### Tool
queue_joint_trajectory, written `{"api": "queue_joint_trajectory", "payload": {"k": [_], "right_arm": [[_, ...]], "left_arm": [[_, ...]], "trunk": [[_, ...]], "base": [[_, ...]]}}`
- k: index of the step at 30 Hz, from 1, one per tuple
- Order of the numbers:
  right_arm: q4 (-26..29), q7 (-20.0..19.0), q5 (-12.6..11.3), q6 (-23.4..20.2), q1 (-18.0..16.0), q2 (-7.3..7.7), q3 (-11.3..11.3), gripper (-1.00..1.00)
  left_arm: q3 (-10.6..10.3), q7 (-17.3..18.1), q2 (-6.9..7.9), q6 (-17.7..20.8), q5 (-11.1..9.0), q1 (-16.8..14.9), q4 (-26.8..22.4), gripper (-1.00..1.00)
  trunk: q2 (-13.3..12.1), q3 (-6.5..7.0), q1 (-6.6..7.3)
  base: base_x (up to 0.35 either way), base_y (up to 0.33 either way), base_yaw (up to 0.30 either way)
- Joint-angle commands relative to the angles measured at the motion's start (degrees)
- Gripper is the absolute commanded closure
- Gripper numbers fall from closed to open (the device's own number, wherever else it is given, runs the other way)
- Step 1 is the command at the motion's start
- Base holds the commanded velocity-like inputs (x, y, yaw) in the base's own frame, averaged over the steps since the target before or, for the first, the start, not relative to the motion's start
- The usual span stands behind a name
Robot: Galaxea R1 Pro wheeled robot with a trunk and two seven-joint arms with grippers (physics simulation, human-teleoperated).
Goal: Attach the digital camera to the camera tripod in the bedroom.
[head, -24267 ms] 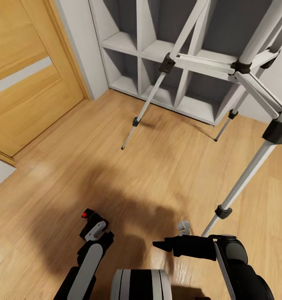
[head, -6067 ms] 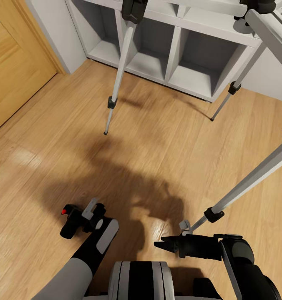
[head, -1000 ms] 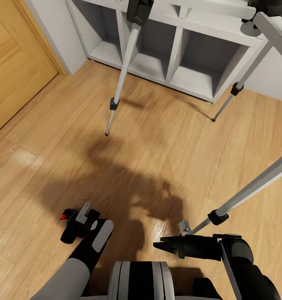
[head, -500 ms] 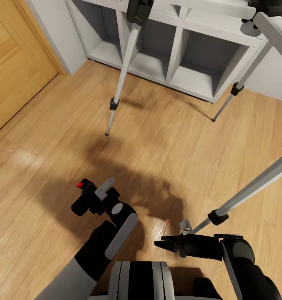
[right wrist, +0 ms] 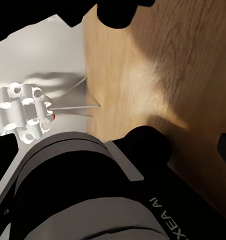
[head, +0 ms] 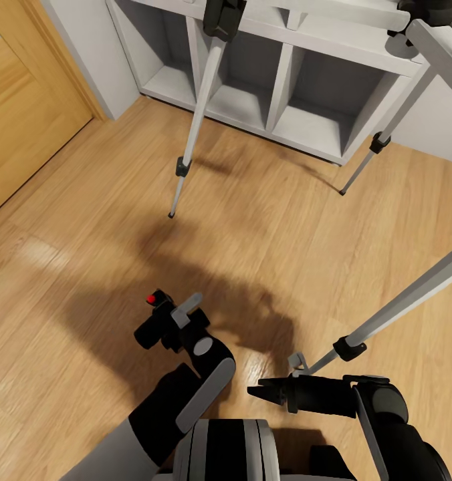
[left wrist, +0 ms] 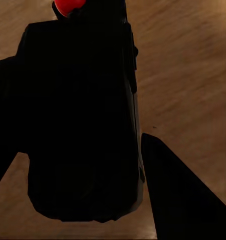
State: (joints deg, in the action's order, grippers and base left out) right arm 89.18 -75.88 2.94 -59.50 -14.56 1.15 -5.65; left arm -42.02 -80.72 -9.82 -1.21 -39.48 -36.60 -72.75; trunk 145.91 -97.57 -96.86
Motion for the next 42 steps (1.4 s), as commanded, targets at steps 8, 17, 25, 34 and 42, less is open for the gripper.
{"api": "queue_joint_trajectory", "payload": {"k": [8,17,25,34,42], "right_arm": [[0.02,-0.29,0.43,-0.50,-0.03,-0.01,-0.06,-1.00],[-0.05,-0.07,0.92,-0.50,-0.01,-0.07,0.13,-1.00],[0.02,-0.53,0.15,-0.50,-0.03,-0.06,-0.08,-1.00],[-0.01,-0.53,0.09,-0.50,-0.02,-0.09,0.07,-1.00],[-0.38,-0.20,0.74,-0.50,0.05,-0.23,0.43,-1.00]], "left_arm": [[-1.75,-0.04,0.29,0.00,-2.52,-0.03,1.81,1.00],[-7.03,0.43,1.60,0.08,-2.65,-0.05,3.37,1.00],[-7.88,0.47,7.65,0.02,-5.18,-0.05,-1.82,1.00],[-8.05,2.79,20.25,-1.74,-15.74,-0.05,-11.89,1.00],[-8.07,13.98,26.80,-5.67,-23.12,-0.05,-13.41,1.00]], "trunk": [[-0.01,0.41,0.06],[-0.13,2.41,0.29],[-0.24,4.18,0.50],[-0.36,6.18,0.73],[-0.47,7.95,0.94]], "base": [[0.000,0.000,0.000],[0.000,0.000,0.000],[0.000,0.000,0.000],[0.000,0.000,0.000],[0.000,0.000,0.000]]}}
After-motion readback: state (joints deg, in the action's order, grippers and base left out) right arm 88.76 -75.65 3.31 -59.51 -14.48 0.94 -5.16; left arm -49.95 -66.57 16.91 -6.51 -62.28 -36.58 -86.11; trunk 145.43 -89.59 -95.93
